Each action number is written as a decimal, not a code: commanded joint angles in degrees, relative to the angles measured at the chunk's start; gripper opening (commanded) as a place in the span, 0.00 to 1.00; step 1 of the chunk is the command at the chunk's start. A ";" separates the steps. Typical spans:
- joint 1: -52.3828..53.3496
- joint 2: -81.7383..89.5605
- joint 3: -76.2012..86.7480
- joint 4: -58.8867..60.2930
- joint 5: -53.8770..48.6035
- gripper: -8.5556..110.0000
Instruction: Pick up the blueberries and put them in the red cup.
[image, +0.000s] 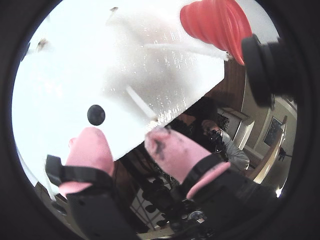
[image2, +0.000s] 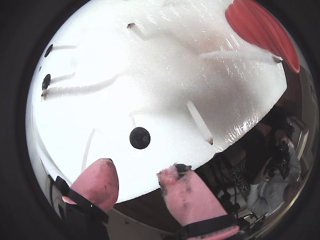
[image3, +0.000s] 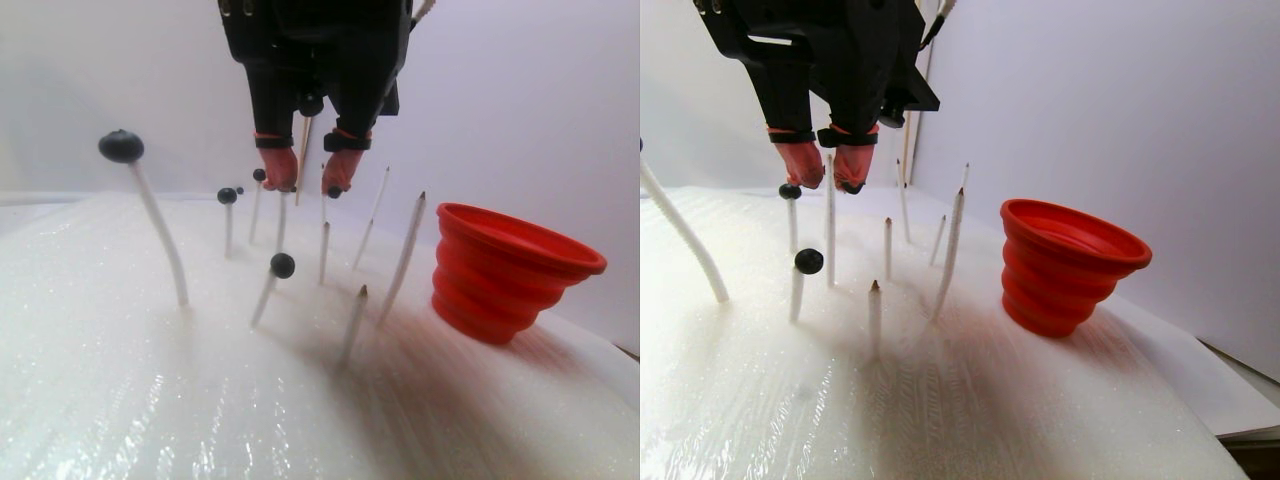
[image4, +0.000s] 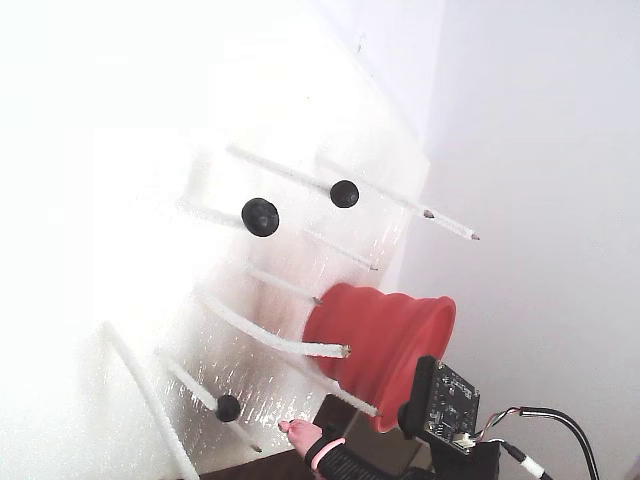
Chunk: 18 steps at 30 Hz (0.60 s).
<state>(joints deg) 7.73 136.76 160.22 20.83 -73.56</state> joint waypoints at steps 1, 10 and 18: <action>-0.26 -2.11 -0.79 -2.72 0.44 0.21; 0.09 -9.32 -2.37 -7.21 0.79 0.22; 0.18 -14.33 -3.34 -10.81 0.97 0.22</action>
<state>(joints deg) 7.38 122.43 159.70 11.43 -72.86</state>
